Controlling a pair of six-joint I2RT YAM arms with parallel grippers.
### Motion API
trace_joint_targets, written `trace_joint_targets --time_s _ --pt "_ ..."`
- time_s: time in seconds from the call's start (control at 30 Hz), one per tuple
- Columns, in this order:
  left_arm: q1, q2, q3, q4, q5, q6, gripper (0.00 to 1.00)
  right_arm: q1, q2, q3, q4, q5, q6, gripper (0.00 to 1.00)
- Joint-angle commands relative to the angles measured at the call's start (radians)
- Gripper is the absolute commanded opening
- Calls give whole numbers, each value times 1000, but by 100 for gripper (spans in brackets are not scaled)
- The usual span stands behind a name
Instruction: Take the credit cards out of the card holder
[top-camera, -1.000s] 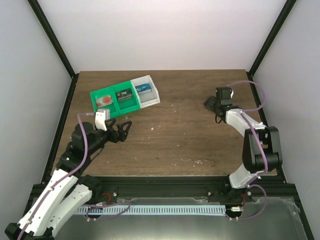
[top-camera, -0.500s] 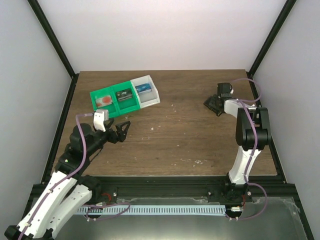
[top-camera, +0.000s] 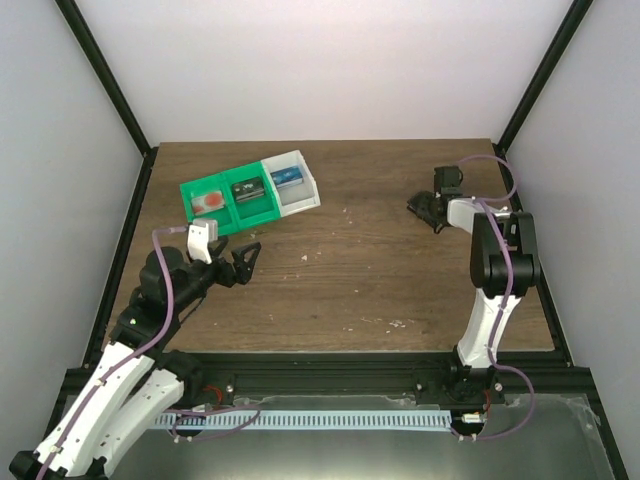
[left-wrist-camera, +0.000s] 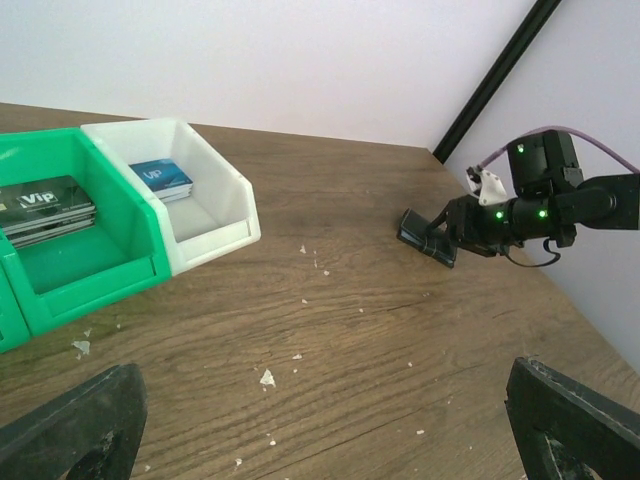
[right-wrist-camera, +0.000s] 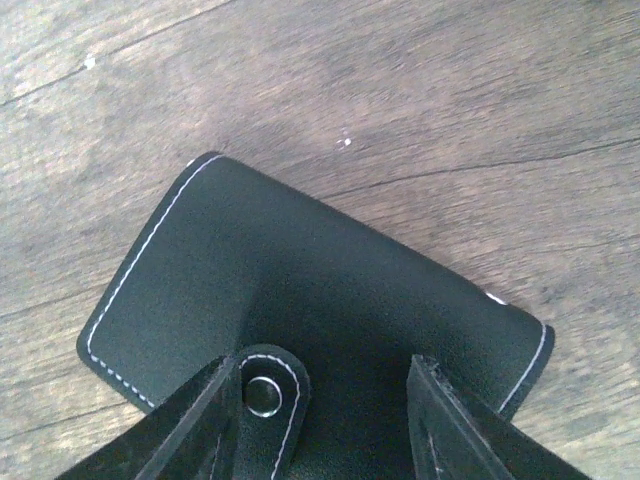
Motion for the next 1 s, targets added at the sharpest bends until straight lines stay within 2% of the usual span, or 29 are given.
trace_joint_targets --time_s 0.0,0.4,0.53,0.67,0.97 --pt "4 -7 -14 11 2 11 100 58 16 -5 -129 -52 -59 47" --pt "4 -7 -16 17 15 16 100 192 -156 -190 -148 -111 -85 45" --pt "4 -7 -17 20 18 18 100 307 -201 -273 -151 -185 -69 45" --pt "4 -6 -18 18 18 19 100 446 -250 -340 -168 -192 -44 45" --pt "5 2 -17 19 18 17 100 666 -360 -424 -191 -242 -2 45"
